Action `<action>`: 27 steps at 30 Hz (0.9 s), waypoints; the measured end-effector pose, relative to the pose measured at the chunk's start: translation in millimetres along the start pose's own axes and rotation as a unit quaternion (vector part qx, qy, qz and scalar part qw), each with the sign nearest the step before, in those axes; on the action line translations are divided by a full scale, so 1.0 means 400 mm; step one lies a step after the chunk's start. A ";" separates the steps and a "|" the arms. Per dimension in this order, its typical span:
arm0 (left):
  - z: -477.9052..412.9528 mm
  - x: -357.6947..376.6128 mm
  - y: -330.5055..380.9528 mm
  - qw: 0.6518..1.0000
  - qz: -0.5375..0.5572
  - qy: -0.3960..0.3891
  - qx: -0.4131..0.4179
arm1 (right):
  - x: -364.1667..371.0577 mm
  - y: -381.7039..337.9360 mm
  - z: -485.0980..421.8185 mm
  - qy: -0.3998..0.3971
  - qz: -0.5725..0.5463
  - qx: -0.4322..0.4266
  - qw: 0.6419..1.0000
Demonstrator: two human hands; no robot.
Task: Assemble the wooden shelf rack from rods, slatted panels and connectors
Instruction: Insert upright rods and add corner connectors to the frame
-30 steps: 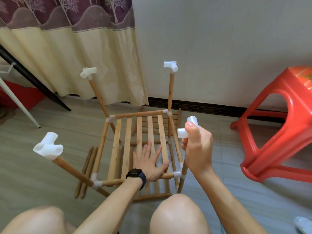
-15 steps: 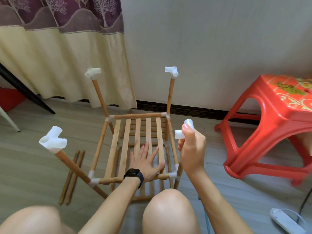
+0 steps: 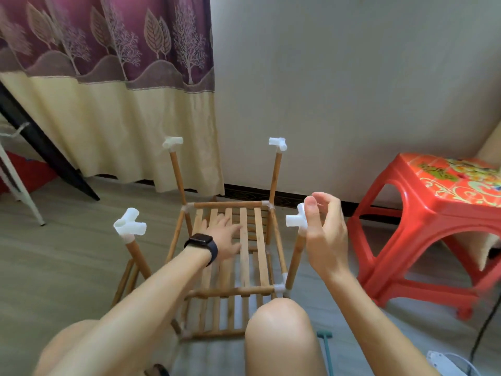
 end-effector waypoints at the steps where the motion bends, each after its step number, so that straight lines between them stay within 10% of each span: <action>1: 0.010 -0.068 -0.014 1.000 -0.008 0.024 0.006 | -0.003 -0.038 -0.007 0.009 0.016 -0.030 0.999; 7: 0.100 -0.392 -0.196 0.989 -0.067 0.121 -0.049 | 0.174 -0.248 -0.014 -0.101 0.103 -0.189 0.971; 12: 0.197 -0.459 -0.429 0.975 -0.019 0.187 -0.115 | 0.485 -0.209 0.033 -0.380 0.237 -0.170 0.878; 19: 0.258 -0.042 -0.764 0.963 0.099 0.041 -0.249 | 0.765 0.112 0.203 -0.554 0.417 -0.106 0.713; 27: 0.252 0.445 -0.888 0.932 0.150 -0.116 -0.309 | 0.857 0.282 0.328 -0.510 0.400 -0.106 0.754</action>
Point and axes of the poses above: each hand's wrist, its own z-axis away from the middle knuckle, its own x-axis out of the palm, y = z × x, the point moved 9 cm from there along -z, towards the middle knuckle, and after that the axes turned 2 degrees about z, right-handed, at the moved point
